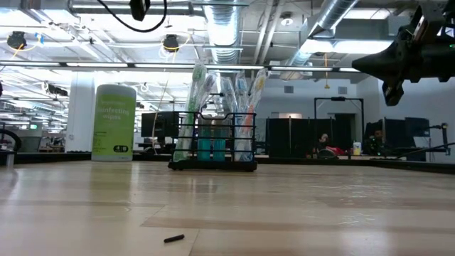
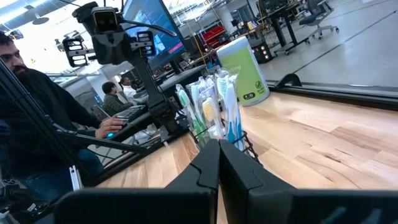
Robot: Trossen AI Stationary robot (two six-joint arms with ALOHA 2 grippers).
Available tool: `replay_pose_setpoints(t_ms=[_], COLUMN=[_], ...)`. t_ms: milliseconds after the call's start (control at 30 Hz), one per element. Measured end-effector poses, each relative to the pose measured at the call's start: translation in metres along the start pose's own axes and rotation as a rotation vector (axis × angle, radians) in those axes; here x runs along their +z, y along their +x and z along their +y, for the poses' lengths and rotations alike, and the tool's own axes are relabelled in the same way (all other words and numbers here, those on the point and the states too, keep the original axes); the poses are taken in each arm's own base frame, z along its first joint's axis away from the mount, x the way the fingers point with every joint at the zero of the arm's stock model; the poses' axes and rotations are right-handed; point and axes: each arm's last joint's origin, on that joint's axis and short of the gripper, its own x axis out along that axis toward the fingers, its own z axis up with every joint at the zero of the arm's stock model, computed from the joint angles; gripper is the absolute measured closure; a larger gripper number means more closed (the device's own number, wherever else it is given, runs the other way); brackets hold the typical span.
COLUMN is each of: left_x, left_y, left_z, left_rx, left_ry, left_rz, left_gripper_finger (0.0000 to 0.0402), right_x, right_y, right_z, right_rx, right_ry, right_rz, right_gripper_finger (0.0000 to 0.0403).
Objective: Pick & Place toothbrushing station
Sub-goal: Return to Home Position
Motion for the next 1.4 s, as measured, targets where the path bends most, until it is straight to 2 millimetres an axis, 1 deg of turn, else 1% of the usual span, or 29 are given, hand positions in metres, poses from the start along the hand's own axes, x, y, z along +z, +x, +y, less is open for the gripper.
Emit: replay_pose_setpoints(t_ms=[133, 300, 467, 567, 733, 900, 1033, 1133, 1267, 1400], left_x=[-0.003, -0.024, -0.036, -0.045, -0.069, -0.089, -0.100, -0.107, -0.114, -0.122], left_y=[0.000, -0.009, -0.030, -0.042, -0.057, -0.074, -0.084, -0.089, -0.092, -0.092], left_z=[0.009, 0.027, 0.036, 0.042, 0.054, 0.062, 0.065, 0.068, 0.072, 0.073], left_rx=[0.014, -0.011, -0.049, -0.026, -0.005, -0.071, -0.166, -0.193, -0.170, -0.242], left_ry=[0.004, -0.075, -0.094, -0.094, -0.097, -0.103, -0.054, -0.056, -0.069, -0.061], left_rz=[0.014, 0.012, -0.092, -0.127, -0.150, -0.192, -0.224, -0.252, -0.282, -0.270], left_gripper_finger=[0.0401, 0.0401, 0.0401, 0.0401, 0.0401, 0.0401, 0.0400, 0.0400, 0.0400, 0.0400], right_x=[0.000, 0.000, 0.000, 0.000, 0.000, 0.000, 0.000, 0.000, 0.000, 0.000], right_y=[0.000, 0.000, 0.000, 0.000, 0.000, 0.000, 0.000, 0.000, 0.000, 0.000], right_z=[0.000, 0.000, 0.000, 0.000, 0.000, 0.000, 0.000, 0.000, 0.000, 0.000], right_rx=[0.000, 0.000, -0.001, -0.001, -0.001, -0.001, -0.001, -0.001, -0.001, -0.001], right_ry=[0.000, 0.000, 0.000, 0.000, 0.000, 0.000, 0.000, 0.000, 0.000, 0.000], right_rz=[0.000, 0.000, 0.000, 0.000, 0.000, 0.000, 0.000, 0.000, 0.000, 0.000], right_gripper_finger=[0.0403, 0.0403, 0.0403, 0.0403, 0.0403, 0.0403, 0.0403, 0.0403, 0.0403, 0.0403])
